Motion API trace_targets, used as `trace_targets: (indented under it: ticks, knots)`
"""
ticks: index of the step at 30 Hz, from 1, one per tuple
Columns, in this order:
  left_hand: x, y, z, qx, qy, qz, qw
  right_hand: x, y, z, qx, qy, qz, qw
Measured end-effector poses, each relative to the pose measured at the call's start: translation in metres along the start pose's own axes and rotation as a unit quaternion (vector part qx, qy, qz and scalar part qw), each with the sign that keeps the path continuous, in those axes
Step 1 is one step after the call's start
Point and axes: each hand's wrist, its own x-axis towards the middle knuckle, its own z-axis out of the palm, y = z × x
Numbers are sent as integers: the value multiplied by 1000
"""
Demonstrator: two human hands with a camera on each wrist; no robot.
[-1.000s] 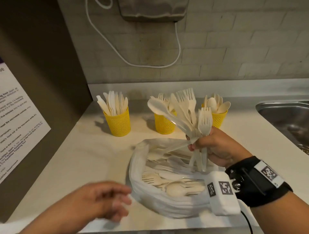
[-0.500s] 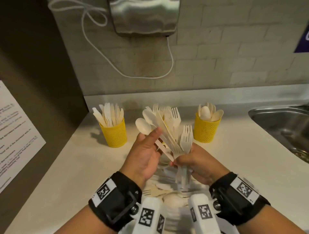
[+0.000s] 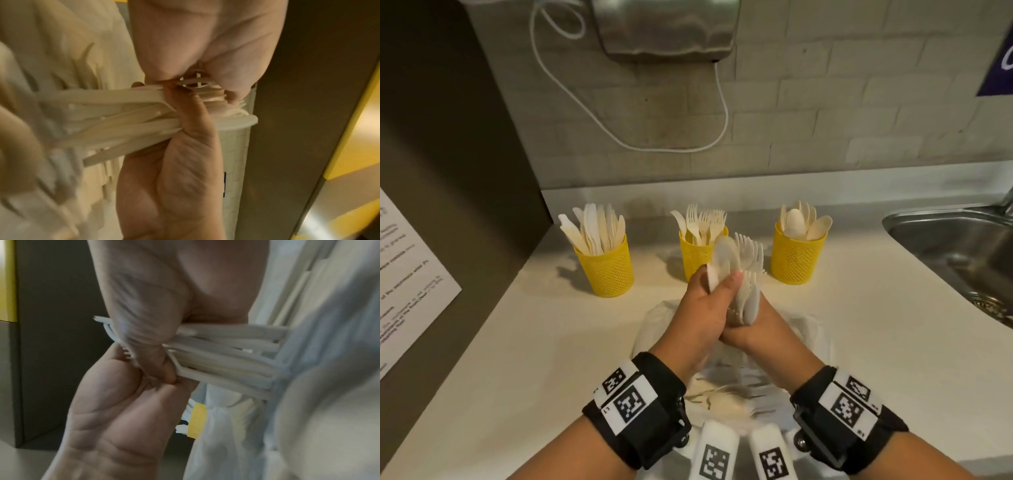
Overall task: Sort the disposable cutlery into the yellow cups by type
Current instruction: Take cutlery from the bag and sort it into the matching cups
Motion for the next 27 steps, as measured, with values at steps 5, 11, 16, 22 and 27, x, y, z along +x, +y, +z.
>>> trace_targets:
  ticks: [5, 11, 16, 22, 27]
  knots:
    - [-1, -12, -7, -45, 28, -52, 997, -6, 14, 6, 35, -25, 31, 999]
    - [0, -14, -12, -107, 49, -61, 991, -9, 22, -1, 12, -80, 61, 995]
    - [1, -20, -14, -84, 33, -92, 992, -8, 27, 0, -41, -63, 63, 995]
    - [2, -10, -24, 161, -1, -49, 986, 0, 19, -3, 97, -30, 49, 994]
    - [13, 8, -22, 143, 11, -22, 989, 10, 10, -6, 275, -38, 78, 957]
